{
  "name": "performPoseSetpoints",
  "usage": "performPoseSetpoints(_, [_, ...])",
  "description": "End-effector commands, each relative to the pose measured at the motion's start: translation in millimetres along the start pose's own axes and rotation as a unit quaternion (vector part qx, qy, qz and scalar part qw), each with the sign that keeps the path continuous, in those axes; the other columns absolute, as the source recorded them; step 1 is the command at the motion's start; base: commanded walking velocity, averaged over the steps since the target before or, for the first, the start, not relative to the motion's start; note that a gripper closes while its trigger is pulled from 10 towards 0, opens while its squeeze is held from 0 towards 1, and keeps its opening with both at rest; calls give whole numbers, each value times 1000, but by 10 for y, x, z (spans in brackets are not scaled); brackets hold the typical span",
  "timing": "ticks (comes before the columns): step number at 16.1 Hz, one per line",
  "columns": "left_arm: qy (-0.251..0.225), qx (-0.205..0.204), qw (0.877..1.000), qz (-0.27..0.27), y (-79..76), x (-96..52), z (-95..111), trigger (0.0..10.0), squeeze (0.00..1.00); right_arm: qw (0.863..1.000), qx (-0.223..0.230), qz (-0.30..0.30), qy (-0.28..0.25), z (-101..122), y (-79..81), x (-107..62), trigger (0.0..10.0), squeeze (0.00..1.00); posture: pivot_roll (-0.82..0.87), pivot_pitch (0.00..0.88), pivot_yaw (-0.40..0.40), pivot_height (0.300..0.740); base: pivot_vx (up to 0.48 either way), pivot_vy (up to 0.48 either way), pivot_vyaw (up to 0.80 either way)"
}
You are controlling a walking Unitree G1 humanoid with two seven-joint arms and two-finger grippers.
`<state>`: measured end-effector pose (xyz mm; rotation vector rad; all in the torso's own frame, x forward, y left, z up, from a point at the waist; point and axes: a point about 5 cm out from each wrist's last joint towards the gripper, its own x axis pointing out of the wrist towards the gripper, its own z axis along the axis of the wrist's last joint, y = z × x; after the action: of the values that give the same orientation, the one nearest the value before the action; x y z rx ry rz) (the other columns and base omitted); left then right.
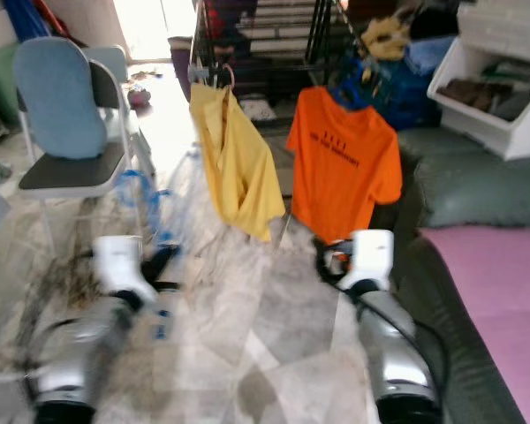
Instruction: Hang hanger
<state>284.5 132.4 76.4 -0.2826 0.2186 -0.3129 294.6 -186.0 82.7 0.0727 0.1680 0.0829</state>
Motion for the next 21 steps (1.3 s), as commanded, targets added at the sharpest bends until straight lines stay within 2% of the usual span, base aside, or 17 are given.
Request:
performPoseSetpoints(1, [-4, 2, 1000, 12, 91, -43, 32, 10000, 0, 1000, 10, 10, 0, -3, 67, 10, 10000, 0, -104, 0, 2, 740, 0, 0, 0])
performPoseSetpoints(15, [-5, 20, 1000, 9, 92, -31, 39, 10000, 0, 1000, 7, 8, -5, 9, 72, 3, 10000, 0, -107, 0, 9, 740, 0, 385, -72])
performPoseSetpoints(17, [-2, 45, 999, 5, 72, -29, 41, 10000, 0, 1000, 8, 8, -6, 14, 69, -2, 10000, 0, -103, 0, 7, 740, 0, 0, 0])
performPoseSetpoints(19, [17, 82, 996, -38, 90, -40, 50, 10000, 0, 999, -22, 22, -7, 30, 76, -6, 10000, 0, -98, 0, 6, 740, 0, 0, 0])
performPoseSetpoints(21, [38, 124, 989, -77, 143, -2, 131, 10000, 0, 996, -72, 51, -1, 50, 86, 2, 10000, 0, -94, 0, 7, 740, 0, 0, 0])
